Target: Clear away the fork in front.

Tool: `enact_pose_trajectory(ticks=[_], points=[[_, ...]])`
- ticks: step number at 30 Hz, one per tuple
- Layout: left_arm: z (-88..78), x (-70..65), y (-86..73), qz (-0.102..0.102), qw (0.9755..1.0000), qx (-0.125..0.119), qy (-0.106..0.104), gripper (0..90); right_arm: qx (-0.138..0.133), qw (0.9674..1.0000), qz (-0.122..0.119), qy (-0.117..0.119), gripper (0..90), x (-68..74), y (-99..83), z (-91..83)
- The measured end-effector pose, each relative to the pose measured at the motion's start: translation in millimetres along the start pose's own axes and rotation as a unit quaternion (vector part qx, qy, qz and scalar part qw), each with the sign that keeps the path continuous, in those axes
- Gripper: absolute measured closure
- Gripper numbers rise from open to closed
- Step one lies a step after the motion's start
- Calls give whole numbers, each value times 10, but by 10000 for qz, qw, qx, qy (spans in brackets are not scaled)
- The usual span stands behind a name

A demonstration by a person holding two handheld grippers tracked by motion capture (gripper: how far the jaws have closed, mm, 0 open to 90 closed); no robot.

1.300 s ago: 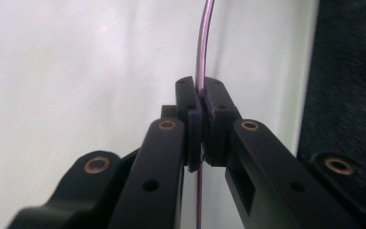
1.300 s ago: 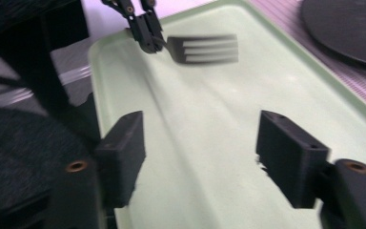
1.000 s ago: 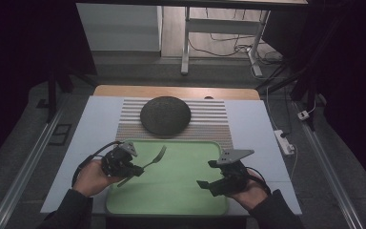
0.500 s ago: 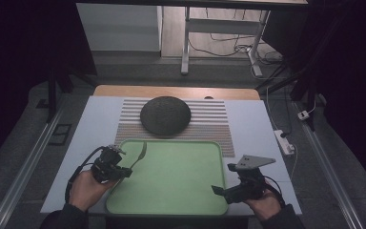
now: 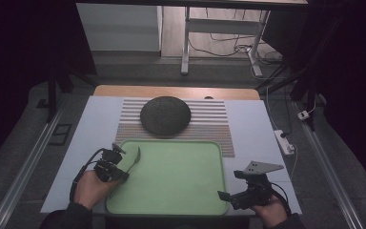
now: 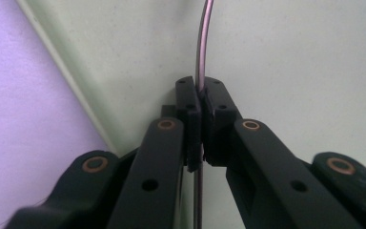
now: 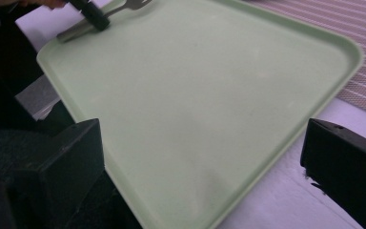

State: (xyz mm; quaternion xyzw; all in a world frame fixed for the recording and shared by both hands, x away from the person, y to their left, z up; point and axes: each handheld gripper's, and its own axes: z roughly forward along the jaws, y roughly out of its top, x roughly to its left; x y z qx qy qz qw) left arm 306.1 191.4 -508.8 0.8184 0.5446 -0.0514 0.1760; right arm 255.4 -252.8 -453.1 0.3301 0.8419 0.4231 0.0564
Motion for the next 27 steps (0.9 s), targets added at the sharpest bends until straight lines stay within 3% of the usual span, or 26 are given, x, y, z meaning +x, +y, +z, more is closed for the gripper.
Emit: enact_pose_trajectory(ticks=[4,8,11,16,19,22,27], points=[[1,3,-6,18,10000,-49,-17,845,72,10000,15,13,11,-2,-9,15],[-11,21,-13,58,9999,-125,-22,780,49,10000,75,-27,11,-17,-16,-9],[-78,42,-25,130,9992,-363,-60,765,19,9999,131,-4,11,-15,-40,-32],[-198,87,-37,398,9951,-901,-111,756,-30,9998,156,-109,11,-4,-91,-102],[-214,112,-32,541,9928,-1058,-132,799,27,9996,117,-275,6,11,-136,-144],[-222,149,-12,532,9915,-1172,-192,862,86,9991,86,-413,0,35,-188,-178],[-236,175,37,536,9867,-1516,-242,888,87,9984,90,-555,0,70,-247,-228]])
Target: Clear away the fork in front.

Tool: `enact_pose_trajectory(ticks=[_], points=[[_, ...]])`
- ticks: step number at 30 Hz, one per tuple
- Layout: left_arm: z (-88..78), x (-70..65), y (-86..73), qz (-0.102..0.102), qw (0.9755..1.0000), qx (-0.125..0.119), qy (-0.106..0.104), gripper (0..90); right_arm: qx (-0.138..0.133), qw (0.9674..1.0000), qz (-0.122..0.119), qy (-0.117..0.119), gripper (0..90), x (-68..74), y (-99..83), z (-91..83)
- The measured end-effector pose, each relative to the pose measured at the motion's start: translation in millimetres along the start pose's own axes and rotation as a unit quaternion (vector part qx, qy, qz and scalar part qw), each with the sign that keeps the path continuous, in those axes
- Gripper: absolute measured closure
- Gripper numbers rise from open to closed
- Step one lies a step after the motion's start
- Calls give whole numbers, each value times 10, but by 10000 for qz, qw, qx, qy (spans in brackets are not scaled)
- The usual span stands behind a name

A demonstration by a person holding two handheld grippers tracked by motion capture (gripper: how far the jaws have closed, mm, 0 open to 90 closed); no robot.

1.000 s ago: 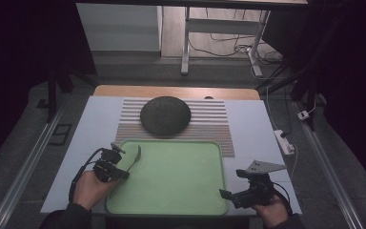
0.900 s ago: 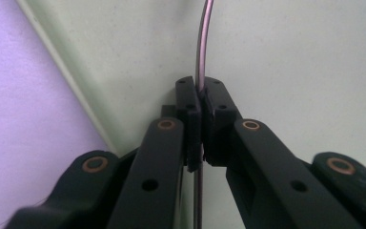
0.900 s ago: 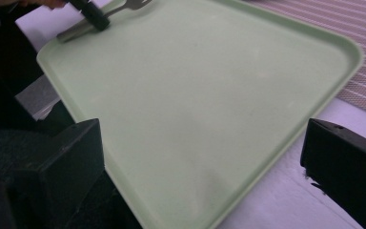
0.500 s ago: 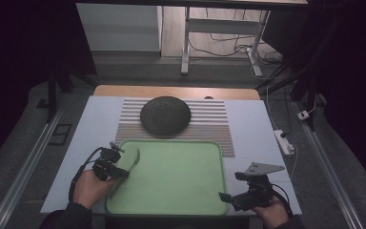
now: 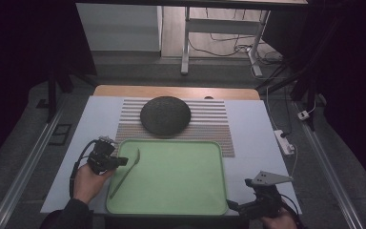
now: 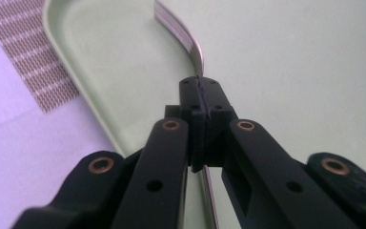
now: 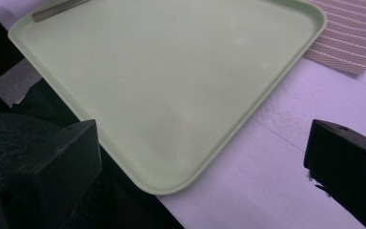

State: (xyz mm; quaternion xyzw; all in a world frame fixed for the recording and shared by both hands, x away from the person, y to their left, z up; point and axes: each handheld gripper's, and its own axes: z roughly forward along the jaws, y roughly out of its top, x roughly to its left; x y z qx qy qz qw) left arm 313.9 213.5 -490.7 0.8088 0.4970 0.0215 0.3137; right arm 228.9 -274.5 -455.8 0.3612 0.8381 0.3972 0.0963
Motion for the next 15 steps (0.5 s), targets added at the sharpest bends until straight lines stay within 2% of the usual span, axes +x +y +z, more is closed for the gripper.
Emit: enact_pose_trajectory(ticks=[5,13,15], points=[[92,-18,85,191,9996,-42,189,888,50,9999,9,-86,0,8,-8,-3],[306,-24,198,338,9986,225,336,888,289,9996,-26,-38,0,5,5,44],[328,-35,204,364,9985,253,319,888,313,9995,-28,-29,0,8,6,53]])
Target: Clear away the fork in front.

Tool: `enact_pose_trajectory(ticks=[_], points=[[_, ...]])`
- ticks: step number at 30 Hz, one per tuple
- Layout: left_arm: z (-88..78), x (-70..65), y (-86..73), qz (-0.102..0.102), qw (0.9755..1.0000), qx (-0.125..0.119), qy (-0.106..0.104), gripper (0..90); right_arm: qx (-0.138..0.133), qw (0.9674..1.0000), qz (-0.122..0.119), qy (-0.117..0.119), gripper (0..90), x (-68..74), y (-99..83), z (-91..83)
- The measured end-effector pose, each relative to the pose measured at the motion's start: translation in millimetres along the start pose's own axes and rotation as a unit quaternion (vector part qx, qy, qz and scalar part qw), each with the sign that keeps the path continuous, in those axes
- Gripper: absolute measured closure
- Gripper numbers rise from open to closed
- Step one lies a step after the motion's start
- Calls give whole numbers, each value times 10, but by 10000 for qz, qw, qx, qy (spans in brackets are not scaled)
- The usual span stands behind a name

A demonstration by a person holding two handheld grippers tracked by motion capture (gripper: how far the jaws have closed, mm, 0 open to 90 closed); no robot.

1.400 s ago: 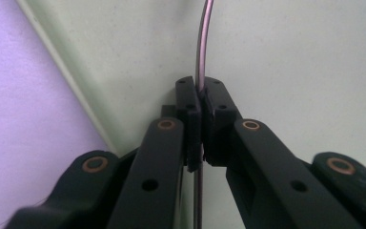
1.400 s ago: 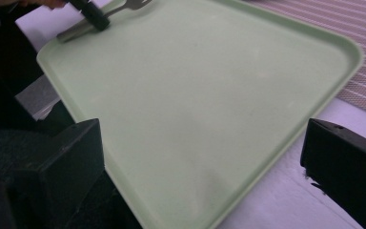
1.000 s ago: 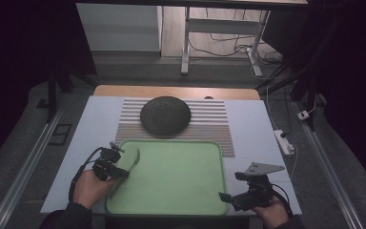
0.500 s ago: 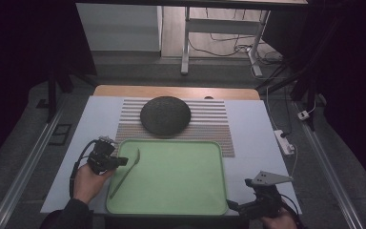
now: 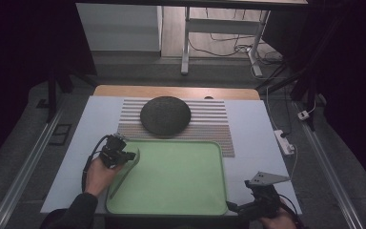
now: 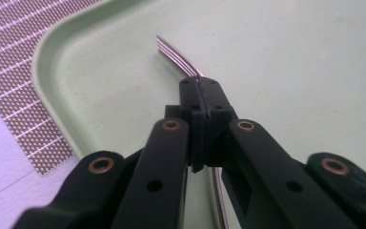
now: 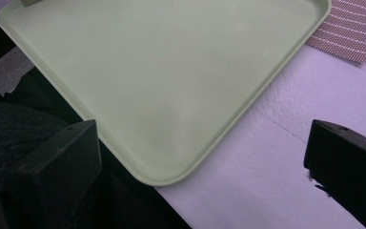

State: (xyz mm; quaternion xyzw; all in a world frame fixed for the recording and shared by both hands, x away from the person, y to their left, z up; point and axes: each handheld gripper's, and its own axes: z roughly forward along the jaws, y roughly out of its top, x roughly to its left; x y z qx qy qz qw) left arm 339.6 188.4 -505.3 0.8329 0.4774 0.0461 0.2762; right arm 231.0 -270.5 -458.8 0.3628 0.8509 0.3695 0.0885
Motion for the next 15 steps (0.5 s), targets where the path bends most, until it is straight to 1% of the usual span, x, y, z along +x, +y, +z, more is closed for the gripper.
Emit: enact_pose_trajectory(ticks=[3,6,7,9,10,11,13,15], points=[[5,-18,10,25,9999,-31,-118,888,51,10000,-19,35,0,-1,2,9],[29,-36,16,16,9994,-43,-350,888,100,9999,-38,55,0,1,5,16],[36,-44,20,17,9992,-41,-393,888,118,9999,-43,61,0,1,6,19],[36,-69,29,63,9991,-73,-411,888,151,9998,-33,80,0,-1,8,27],[21,-84,32,103,9992,-126,-368,888,164,9998,-22,84,0,-4,9,28],[2,-92,36,131,9990,-203,-381,888,165,9998,-4,90,0,-7,9,28],[-19,-113,42,161,9981,-322,-501,889,150,9998,33,113,0,-17,8,27],[-4,-164,52,282,9982,-277,-459,889,141,9998,72,137,0,-26,7,26]])
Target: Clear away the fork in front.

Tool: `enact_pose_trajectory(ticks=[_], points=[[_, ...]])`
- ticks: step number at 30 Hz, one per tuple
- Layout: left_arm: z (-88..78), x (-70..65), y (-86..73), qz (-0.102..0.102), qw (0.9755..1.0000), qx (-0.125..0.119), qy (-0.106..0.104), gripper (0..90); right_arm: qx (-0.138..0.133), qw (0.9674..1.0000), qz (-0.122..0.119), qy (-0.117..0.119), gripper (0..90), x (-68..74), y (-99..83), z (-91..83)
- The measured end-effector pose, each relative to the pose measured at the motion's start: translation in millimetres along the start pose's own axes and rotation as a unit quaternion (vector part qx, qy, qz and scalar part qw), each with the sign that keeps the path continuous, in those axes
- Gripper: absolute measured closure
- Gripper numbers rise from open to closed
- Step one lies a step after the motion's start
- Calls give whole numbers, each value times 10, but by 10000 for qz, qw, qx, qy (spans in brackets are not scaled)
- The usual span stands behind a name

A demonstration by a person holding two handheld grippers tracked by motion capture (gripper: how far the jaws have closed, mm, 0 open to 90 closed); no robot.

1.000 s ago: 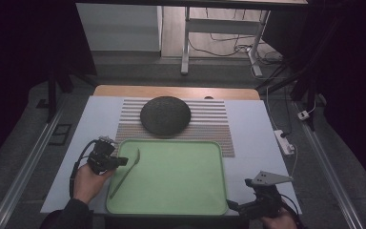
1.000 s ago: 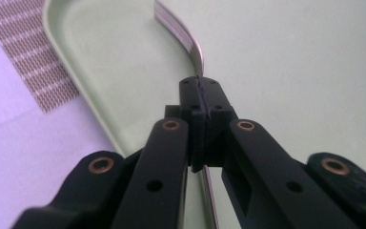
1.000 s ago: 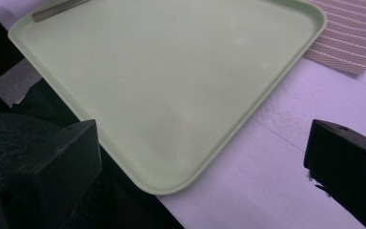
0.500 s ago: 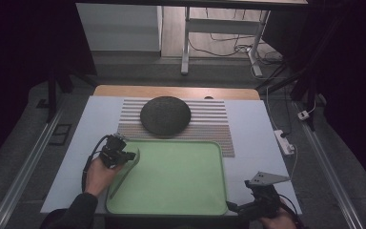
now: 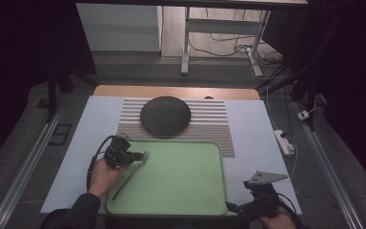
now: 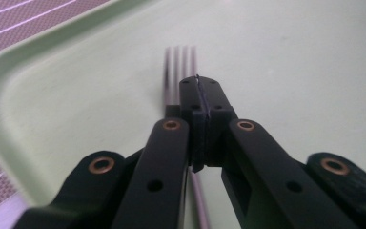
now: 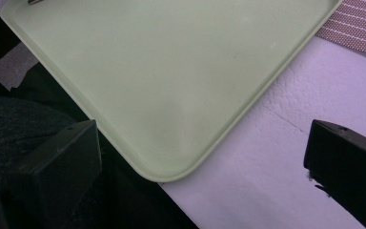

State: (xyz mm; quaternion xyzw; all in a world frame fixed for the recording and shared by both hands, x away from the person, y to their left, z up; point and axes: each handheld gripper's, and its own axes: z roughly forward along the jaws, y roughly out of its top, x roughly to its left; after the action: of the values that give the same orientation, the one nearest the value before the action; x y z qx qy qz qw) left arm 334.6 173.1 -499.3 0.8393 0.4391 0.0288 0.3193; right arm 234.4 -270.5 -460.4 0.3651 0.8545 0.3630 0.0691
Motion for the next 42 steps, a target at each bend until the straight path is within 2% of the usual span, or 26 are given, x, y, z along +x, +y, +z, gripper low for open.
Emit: enact_pose_trajectory(ticks=[7,14,19,22,27,33,37,42], points=[[170,-170,38,335,9985,432,-56,892,16,10000,-4,19,0,-1,0,2],[295,-205,35,364,9967,730,33,893,17,10000,-13,29,0,1,-1,0],[283,-165,32,252,9969,736,115,893,24,10000,-21,26,0,1,0,2],[256,-105,23,102,9970,750,184,893,30,10000,-24,25,0,2,0,2],[195,14,1,-128,9961,772,415,893,49,10000,-25,15,0,3,1,4],[116,187,-41,-559,9941,769,513,893,52,10000,-31,10,0,6,2,6],[80,278,-71,-819,9928,726,483,893,57,10000,-47,9,0,10,2,7],[79,277,-69,-819,9930,737,436,892,77,9999,-72,-1,0,12,3,9]])
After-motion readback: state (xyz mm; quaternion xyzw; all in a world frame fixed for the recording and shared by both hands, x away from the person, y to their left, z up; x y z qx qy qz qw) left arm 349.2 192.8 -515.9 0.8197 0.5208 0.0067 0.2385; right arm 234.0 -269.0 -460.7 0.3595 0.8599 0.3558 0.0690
